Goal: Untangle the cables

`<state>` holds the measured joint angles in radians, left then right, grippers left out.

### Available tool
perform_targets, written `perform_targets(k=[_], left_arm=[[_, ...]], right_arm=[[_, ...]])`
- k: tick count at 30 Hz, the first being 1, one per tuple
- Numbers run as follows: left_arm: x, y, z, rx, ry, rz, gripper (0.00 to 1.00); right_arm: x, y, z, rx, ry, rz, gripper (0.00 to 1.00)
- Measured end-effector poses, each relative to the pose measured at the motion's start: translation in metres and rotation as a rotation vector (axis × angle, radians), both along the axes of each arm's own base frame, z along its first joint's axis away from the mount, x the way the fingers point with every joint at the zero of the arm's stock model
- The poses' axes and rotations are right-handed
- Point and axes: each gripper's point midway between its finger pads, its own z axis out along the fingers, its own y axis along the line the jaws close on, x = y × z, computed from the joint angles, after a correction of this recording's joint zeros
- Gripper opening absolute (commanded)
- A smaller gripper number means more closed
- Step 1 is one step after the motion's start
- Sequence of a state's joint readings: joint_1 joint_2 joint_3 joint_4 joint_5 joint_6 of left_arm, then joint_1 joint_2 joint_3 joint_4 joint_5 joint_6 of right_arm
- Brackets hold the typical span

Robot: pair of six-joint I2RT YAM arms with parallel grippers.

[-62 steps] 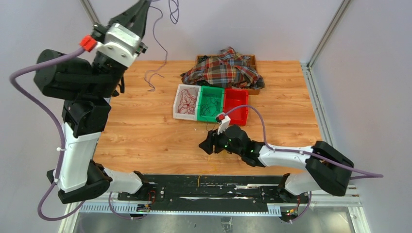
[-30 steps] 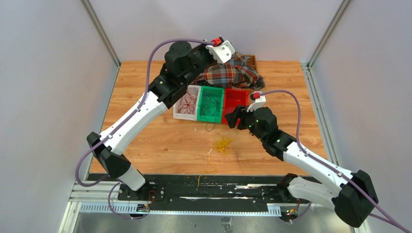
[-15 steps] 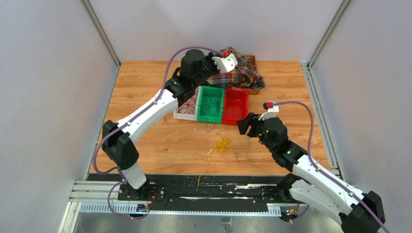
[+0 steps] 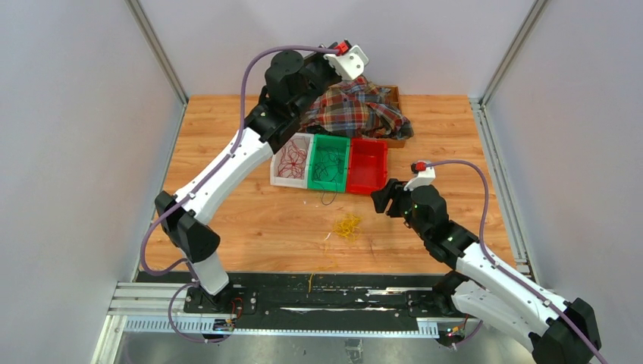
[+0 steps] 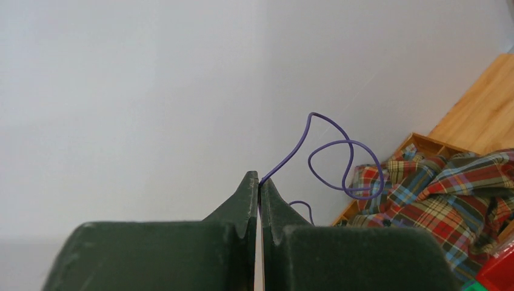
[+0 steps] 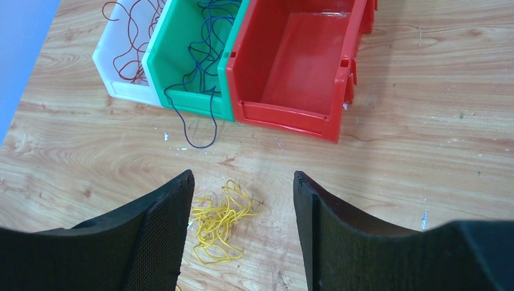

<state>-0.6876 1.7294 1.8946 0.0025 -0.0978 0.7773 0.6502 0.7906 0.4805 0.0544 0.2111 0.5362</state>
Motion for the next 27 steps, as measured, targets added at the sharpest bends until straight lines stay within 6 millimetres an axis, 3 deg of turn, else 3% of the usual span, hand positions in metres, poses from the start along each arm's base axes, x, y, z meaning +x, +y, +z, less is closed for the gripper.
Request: perform_targets(k=[4, 9, 16, 27], left_arm=[[-0.009, 0.005, 0.009, -0.019, -0.01, -0.01, 0.01], [-0.009, 0.005, -0.014, 0.009, 0.034, -0.01, 0.01], [-0.004, 0.0, -0.073, 0.088, 0.144, -0.014, 0.01], [-0.002, 0.003, -0.197, 0.274, 0.34, -0.005, 0.01]], right_arm=[[0.0, 0.0, 0.0, 0.002, 0.003, -0.001, 0.6], [-0.001, 0.0, -0.001, 0.006, 0.009, -0.004, 0.6], [-0.001, 0.0, -0.002, 0.008, 0.014, -0.006, 0.6], [-0.002, -0.004, -0.001, 0.007, 0.015, -0.014, 0.6]])
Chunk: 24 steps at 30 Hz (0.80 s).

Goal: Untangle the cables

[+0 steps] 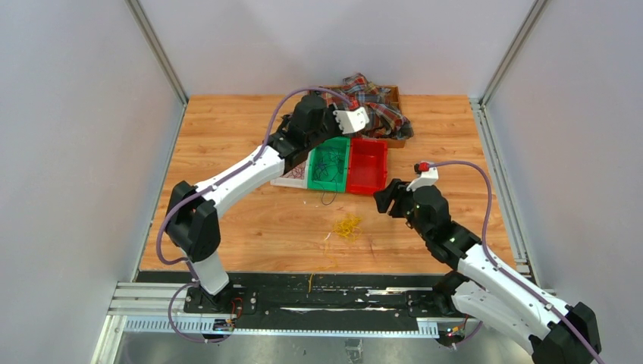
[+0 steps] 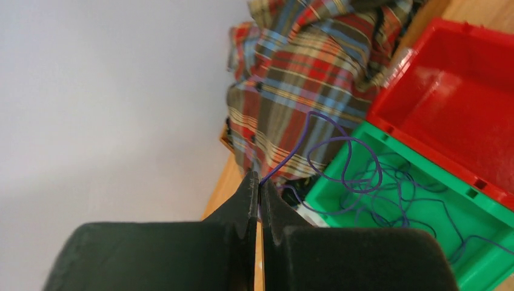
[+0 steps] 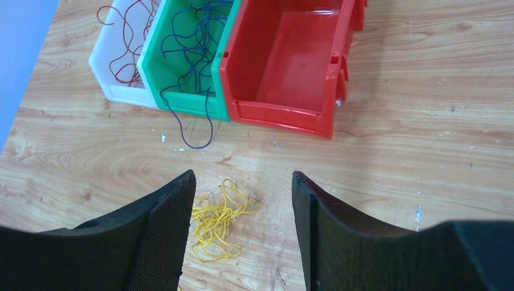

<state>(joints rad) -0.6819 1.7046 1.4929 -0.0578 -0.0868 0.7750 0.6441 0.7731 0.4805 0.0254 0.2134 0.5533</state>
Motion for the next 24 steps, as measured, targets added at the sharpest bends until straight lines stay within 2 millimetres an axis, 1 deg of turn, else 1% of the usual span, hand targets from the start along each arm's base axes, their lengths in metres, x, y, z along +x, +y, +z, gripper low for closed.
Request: perform_targets(k=[5, 10, 15, 19, 21, 24], left_arm=[[0.003, -0.001, -0.047, 0.067, 0.083, 0.004, 0.0], [0.005, -0.002, -0.087, 0.12, 0.149, 0.012, 0.0], [0.01, 0.002, -0.133, 0.199, 0.207, 0.04, 0.0], [0.013, 0.007, -0.171, 0.266, 0.252, 0.064, 0.01], [0.013, 0.008, -0.184, 0.284, 0.27, 0.069, 0.0], [0.01, 0.01, -0.196, 0.297, 0.29, 0.069, 0.0]], right_arm=[[0.003, -0.007, 0.002, 0.002, -0.007, -0.026, 0.59], [0.003, -0.008, 0.001, -0.002, -0.002, -0.029, 0.59], [0.001, -0.009, -0.001, -0.008, 0.005, -0.031, 0.59], [0.003, -0.015, 0.0, -0.007, 0.004, -0.051, 0.59], [0.004, -0.018, 0.001, -0.006, 0.002, -0.059, 0.59], [0.005, -0.021, 0.001, -0.007, 0.003, -0.068, 0.58]])
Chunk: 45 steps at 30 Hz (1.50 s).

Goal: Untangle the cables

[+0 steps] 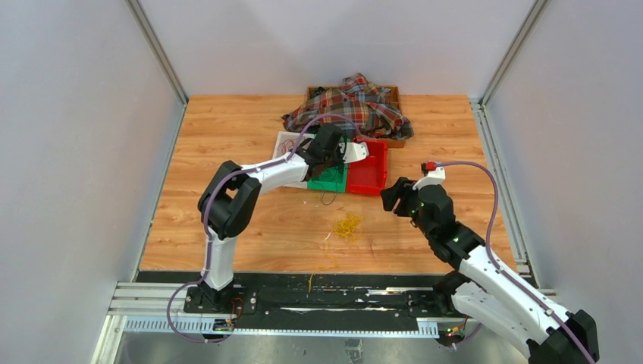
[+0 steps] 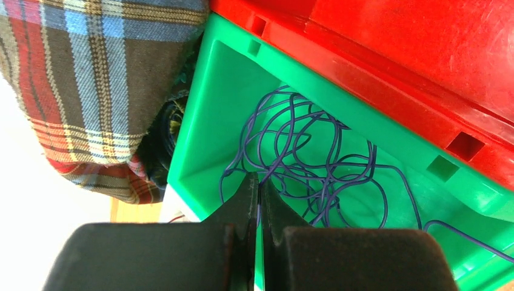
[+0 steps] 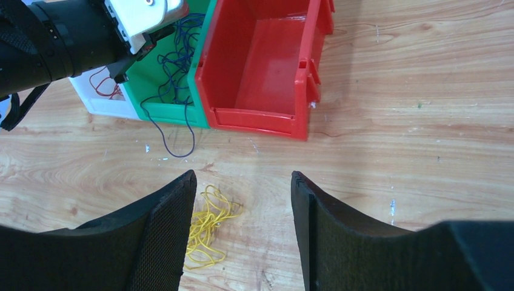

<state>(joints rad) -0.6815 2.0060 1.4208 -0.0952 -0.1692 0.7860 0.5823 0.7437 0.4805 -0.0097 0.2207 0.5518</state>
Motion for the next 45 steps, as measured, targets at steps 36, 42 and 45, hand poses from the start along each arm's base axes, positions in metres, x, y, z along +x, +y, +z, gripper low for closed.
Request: perform_targets(k=[36, 42, 45], left_arm=[[-0.092, 0.023, 0.192, -0.348, 0.258, -0.104, 0.98], [-0.11, 0.043, 0.202, -0.372, 0.247, -0.039, 0.98], [-0.118, 0.049, 0.183, -0.354, 0.291, -0.012, 0.98]], right_arm=[[-0.03, 0.053, -0.082, 0.01, 0.463, 0.163, 0.6], [-0.024, 0.072, -0.111, 0.041, 0.54, 0.16, 0.41], [-0.024, 0.075, -0.124, 0.038, 0.575, 0.16, 0.29]])
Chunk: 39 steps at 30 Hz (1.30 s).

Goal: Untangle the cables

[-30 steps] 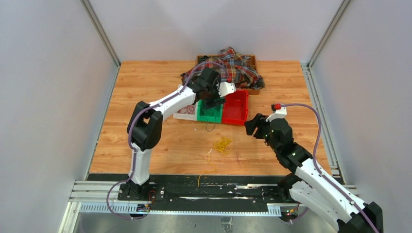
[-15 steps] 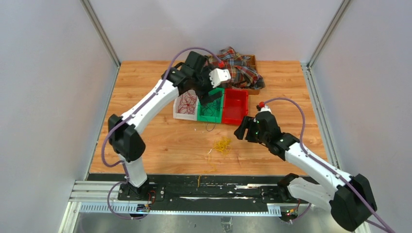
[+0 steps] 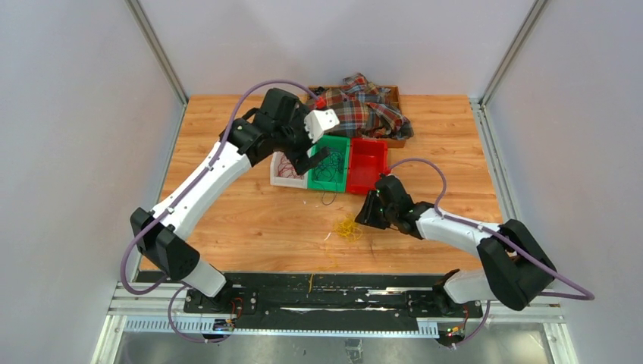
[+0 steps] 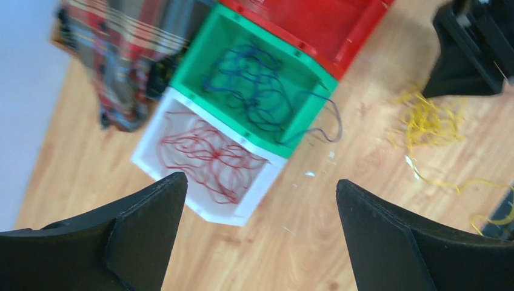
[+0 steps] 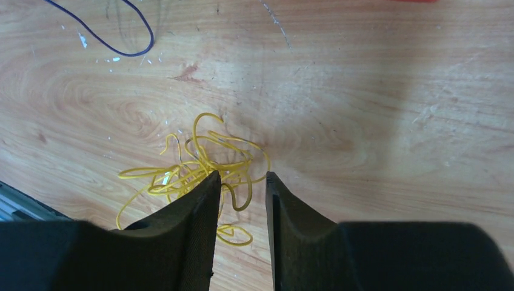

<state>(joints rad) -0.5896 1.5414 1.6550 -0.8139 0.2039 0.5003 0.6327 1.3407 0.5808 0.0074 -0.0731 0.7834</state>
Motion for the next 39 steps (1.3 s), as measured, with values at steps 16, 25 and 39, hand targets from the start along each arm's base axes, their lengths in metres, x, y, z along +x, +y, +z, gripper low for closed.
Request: perform_targets(k=[16, 25, 39], left_arm=[[-0.153, -0.029, -0.151, 0.102, 0.507, -0.302, 1.0], [-0.143, -0.038, -0.191, 0.109, 0.591, -0.089, 0.95], [-0.153, -0.043, -0.243, 0.089, 0.781, 0.146, 0.48]], right_arm=[[0.008, -0.008, 0.047, 0.0, -0.149, 0.015, 0.37], [-0.002, -0.035, 0.066, -0.008, -0.237, -0.055, 0.41], [-0.001, -0.073, 0.103, -0.052, -0.382, -0.191, 0.41]])
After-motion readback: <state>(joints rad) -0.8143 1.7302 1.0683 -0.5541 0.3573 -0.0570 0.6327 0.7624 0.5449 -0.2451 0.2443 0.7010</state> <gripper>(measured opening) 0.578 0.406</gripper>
